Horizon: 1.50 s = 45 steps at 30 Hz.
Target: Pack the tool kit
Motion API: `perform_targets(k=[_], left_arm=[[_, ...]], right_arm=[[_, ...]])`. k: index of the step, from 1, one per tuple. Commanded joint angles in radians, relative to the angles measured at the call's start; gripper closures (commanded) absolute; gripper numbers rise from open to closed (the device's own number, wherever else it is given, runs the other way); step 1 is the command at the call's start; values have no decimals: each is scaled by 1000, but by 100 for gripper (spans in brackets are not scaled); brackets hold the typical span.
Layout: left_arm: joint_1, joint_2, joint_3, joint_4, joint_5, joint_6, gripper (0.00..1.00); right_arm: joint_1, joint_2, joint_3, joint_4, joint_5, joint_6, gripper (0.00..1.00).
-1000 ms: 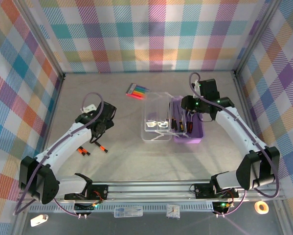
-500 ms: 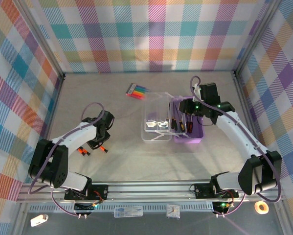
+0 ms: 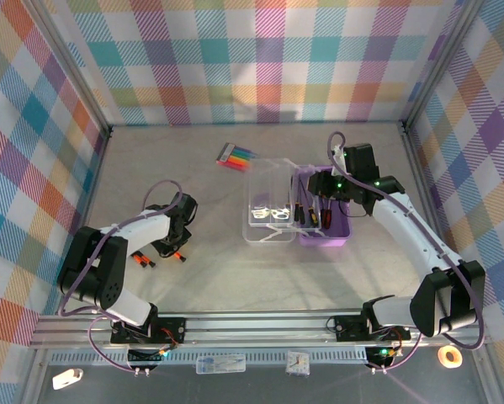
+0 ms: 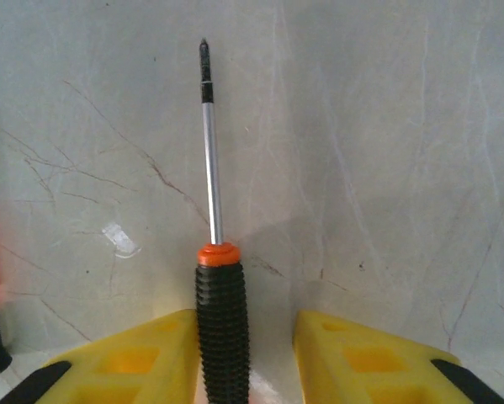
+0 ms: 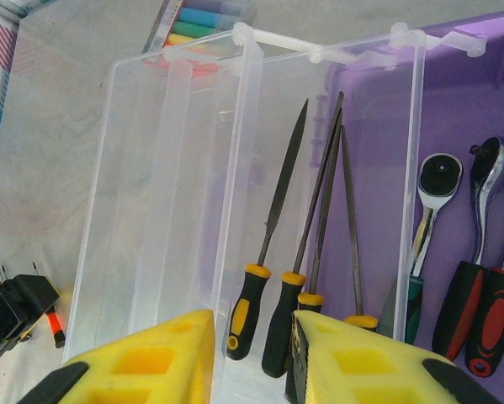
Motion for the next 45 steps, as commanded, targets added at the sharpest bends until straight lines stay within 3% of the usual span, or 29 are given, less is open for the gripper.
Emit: perform_targets(k=[1,8,15,25,31,45], left_arm=[[10,33,-23,59,-2,28,70],[-11,50,-12,125,19,99,89],[-102,28,50,118,-30,196,97],[-208,-55,192,4,-121,285,99],[-292,-46,394,-88,-133,342,99],[-498,162,816,-92,23,414,99]], right_arm=[[5,-34,-5,13,-23,4,69],[6,-37,11,5,-40,14,68],[5,-45,17,-13,-41,14,62],[6,-53,9,-21,-17,22,58],[5,-40,-7,-15,23,21,58],[4,-62,-66,-6,93,44,58]])
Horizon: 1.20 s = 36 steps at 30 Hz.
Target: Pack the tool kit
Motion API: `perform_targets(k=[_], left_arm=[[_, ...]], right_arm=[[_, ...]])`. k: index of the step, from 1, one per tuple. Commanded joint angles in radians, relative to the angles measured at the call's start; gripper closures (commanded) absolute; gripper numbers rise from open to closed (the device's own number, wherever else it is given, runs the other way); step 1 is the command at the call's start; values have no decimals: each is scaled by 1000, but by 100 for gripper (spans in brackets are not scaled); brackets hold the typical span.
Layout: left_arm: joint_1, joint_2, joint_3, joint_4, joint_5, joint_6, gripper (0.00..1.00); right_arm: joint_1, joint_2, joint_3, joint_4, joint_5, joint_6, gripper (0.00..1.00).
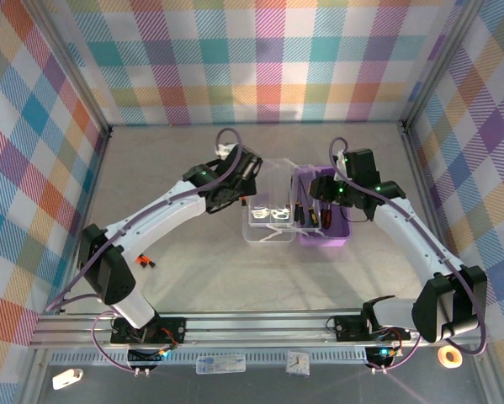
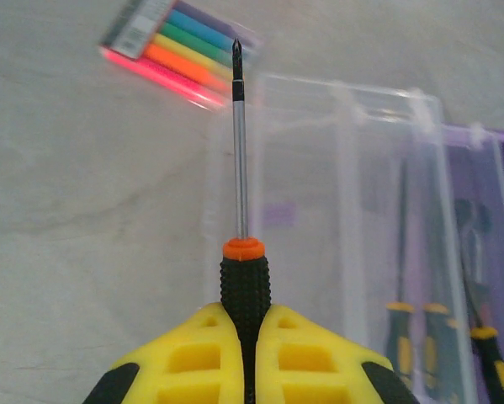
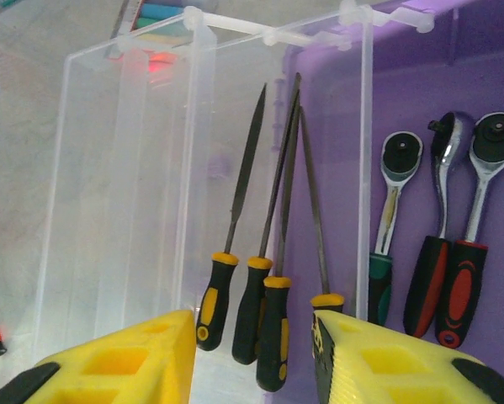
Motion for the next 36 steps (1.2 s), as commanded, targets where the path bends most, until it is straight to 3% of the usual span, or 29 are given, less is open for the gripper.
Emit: perform_targets(k=[1,12,27,36], left_arm=[[-42,54,64,14,62,26,98],[-124,268,227,94,160,6,98],[-126,311,182,137,103,-52,94],[-125,281,165,135,93,-42,73]], right_arm=[[3,-33,-21,3,27,20,58],[-6,-118,-72,-1,93,34,55],[-8,-127,-68,-33,79,23,54],[-9,-132,-45,-39,56,40,53]])
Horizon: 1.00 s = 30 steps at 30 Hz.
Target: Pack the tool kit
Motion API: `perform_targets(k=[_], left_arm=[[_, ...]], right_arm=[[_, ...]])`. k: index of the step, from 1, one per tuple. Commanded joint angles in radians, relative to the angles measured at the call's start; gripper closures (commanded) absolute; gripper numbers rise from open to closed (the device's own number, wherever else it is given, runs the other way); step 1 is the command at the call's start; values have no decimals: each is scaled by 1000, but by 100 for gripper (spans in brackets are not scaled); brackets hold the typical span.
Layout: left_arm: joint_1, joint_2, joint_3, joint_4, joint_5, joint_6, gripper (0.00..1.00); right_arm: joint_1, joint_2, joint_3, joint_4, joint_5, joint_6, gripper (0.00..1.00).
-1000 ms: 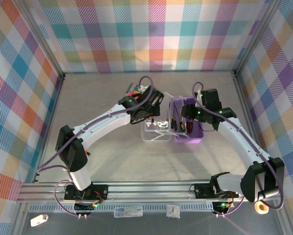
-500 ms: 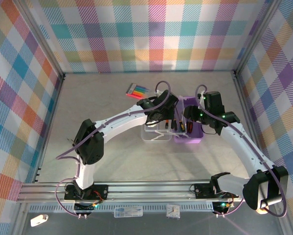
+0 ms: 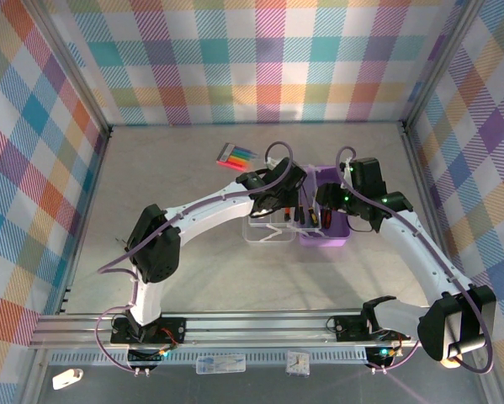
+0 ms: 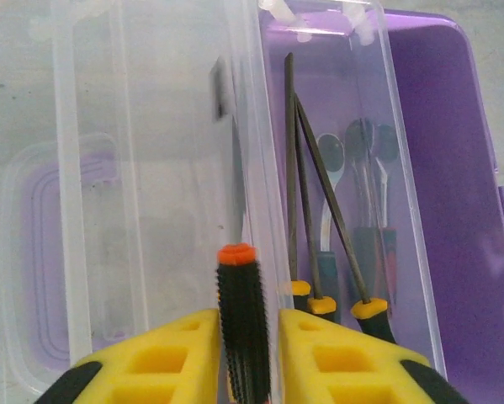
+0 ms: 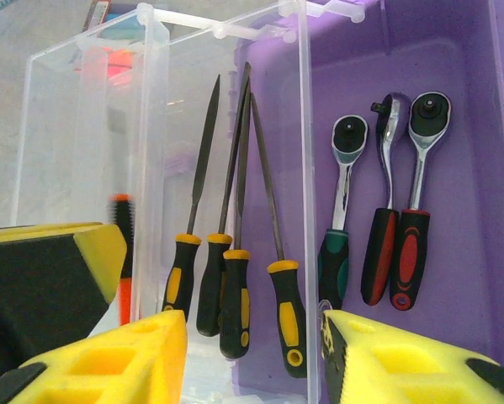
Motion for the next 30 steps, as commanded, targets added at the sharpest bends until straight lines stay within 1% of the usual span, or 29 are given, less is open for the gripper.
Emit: perform_targets(k=[1,7,12,16,19,21,24,25,28,29,30], left_arm=[[-2,-33,4,3,-17,14,72],[-2,-53,19,-9,-20,34,69],[2,-106,37,-34,-45,89,67],[11,-208,-12,-53,-104,140,62],[34,-327,-107,-70,-176,151,58],[65,-429,-201,-87,-236,134,56],[130,-597,-367,-134,-333,65,49],[155,-650,-417,-151,-357,38,49],[264,-813,-568,-249,-408,-66,49],[308,-869,-613,-301,-438,-117,51],[368,-919,-657,-327,-435,-141,53]], right_arm=[[-6,-25,28,-9,-23,16,53],[-6,-20,45,-14,-37,16,53],[-6,-20,67,-19,-47,5,53],[-6,-20,70,-19,-66,2,53],[-4,-9,62,-4,-116,11,53],[8,4,45,15,-169,17,53],[29,9,26,27,-154,12,54],[32,6,20,35,-153,11,54],[36,-6,6,65,-157,15,54],[40,-9,1,77,-163,21,54],[43,-11,-8,93,-173,26,54]])
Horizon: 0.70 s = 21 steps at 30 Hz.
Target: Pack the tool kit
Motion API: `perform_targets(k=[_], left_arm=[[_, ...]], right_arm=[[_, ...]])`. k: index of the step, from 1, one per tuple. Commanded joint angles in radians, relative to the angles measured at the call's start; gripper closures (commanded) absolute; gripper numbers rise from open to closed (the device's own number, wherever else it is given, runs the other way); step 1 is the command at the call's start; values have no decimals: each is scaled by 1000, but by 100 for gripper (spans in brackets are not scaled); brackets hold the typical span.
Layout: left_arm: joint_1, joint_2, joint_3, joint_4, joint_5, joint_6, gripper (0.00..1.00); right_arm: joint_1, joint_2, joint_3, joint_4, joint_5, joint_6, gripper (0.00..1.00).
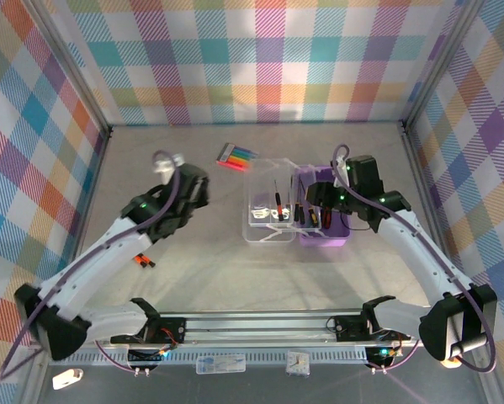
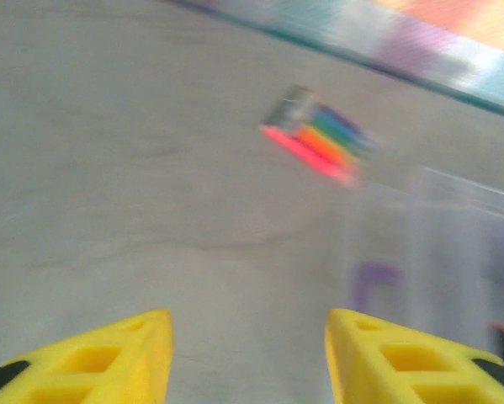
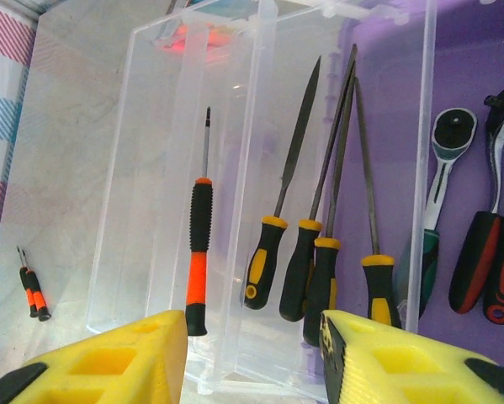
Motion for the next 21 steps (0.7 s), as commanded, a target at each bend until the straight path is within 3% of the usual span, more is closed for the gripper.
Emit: perform_targets(k=[1,4,7,16,21], left_arm=[[152,-128,-127,-167,-70,-126,54],[382,-205,-233,-143,105,-135,55],[522,-190,-306,-95,226,-158,55],[724,59,-392,50,320,-163,53],[773,124,-435,145,372,-145,50]], right_arm=[[13,-16,-26,67,-45,24,54],[26,-8,-33,81,-52,19,54],[27,1,-31,82,-46,4,54],[27,-27,-74,99,-19,-13,51],[27,-51,-86,99,-7,-22,46]])
